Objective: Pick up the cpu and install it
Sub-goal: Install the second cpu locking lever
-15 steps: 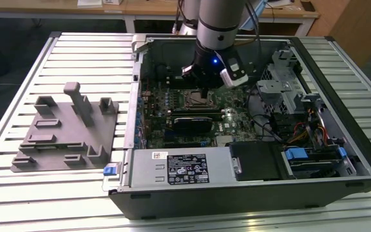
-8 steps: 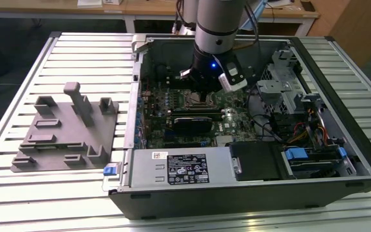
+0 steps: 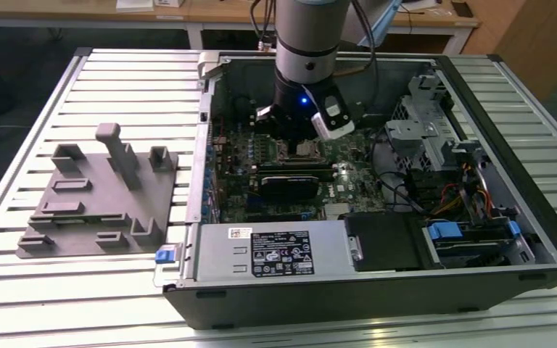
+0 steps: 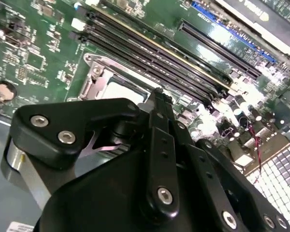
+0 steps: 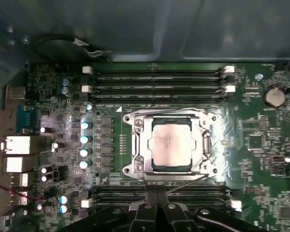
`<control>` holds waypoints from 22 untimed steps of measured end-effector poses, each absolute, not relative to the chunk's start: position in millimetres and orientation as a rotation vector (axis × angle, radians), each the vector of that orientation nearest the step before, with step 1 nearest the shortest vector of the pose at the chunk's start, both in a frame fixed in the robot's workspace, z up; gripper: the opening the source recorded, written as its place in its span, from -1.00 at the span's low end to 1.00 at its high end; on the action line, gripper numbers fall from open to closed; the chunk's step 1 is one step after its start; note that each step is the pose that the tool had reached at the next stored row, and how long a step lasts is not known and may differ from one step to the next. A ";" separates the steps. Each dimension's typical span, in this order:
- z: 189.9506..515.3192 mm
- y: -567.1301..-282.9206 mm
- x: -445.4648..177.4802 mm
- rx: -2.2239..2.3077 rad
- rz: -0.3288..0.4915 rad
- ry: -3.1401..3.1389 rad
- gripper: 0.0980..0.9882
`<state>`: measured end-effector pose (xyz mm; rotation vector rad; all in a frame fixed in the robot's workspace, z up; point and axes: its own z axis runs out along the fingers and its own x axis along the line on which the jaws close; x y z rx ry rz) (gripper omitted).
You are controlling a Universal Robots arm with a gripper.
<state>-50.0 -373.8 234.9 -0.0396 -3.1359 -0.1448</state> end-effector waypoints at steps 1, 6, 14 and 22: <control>233.5 -373.8 -50.3 -0.040 -0.145 -3.136 -0.98; 228.9 -377.7 -50.7 -0.040 -0.163 -3.135 -0.98; 227.4 -386.3 -55.2 -0.040 -0.245 -3.129 -0.98; 217.2 -387.4 -57.3 -0.040 -0.261 -3.127 -0.98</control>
